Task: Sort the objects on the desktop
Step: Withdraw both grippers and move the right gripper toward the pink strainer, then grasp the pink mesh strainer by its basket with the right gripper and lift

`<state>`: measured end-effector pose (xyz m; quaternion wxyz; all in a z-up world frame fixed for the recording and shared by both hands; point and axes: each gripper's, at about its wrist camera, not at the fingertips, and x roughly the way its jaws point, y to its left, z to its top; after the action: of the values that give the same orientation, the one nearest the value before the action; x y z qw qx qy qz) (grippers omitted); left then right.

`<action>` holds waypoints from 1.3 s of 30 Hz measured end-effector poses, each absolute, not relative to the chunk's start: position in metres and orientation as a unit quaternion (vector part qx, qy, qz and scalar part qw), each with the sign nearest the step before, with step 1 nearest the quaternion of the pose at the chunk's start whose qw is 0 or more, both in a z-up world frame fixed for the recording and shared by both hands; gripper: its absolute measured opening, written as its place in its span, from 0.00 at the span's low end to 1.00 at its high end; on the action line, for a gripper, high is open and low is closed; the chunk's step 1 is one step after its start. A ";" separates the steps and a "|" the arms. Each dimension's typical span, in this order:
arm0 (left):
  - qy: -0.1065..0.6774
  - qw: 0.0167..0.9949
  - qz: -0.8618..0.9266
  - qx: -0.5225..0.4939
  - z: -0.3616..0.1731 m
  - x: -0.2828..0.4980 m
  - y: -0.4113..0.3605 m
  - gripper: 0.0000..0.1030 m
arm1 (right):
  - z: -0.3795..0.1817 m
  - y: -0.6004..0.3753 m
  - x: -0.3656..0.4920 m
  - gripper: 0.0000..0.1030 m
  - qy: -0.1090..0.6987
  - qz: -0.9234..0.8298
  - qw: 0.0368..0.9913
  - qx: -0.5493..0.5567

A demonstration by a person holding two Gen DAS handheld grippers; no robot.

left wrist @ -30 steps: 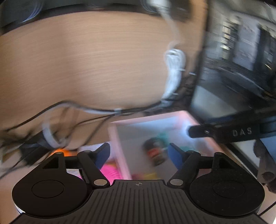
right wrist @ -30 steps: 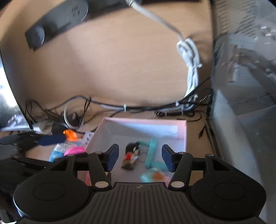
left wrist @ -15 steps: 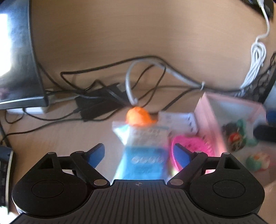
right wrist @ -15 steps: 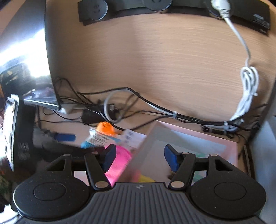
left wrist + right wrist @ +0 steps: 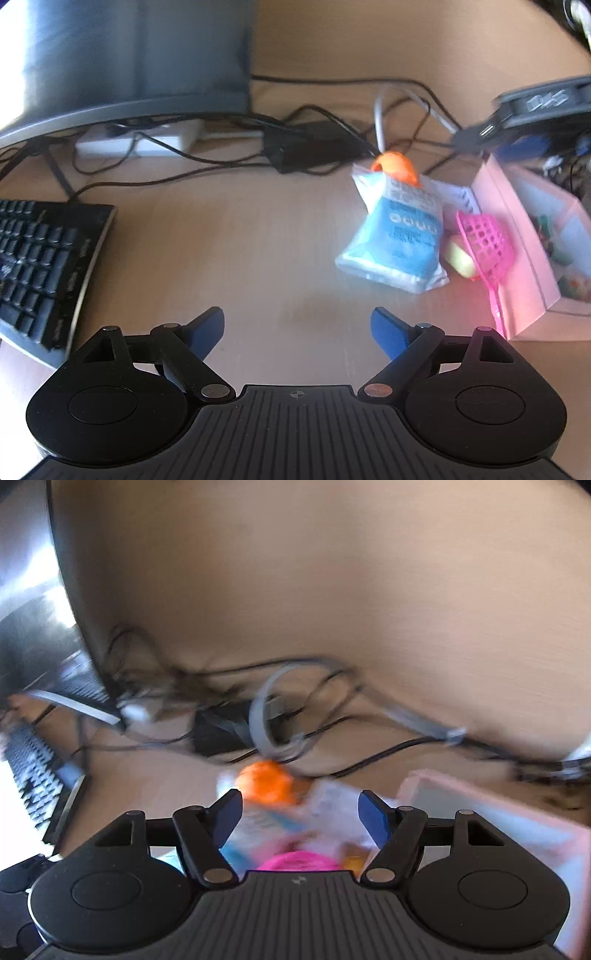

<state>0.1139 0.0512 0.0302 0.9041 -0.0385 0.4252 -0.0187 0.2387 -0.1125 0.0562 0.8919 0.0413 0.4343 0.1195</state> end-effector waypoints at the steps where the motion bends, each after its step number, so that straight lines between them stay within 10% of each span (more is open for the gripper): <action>1: 0.419 0.906 -0.023 -0.045 0.034 0.110 0.053 0.90 | 0.051 -0.106 0.244 0.73 0.446 0.126 0.885 0.048; 39: 0.419 0.899 -0.123 0.034 0.026 0.042 0.035 0.96 | 0.025 -0.072 0.184 0.65 0.451 0.109 0.885 -0.036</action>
<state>0.0418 0.0350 0.0264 0.8991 0.0344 0.4186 -0.1229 0.1836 -0.0724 0.0254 0.8850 -0.0364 0.4512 0.1089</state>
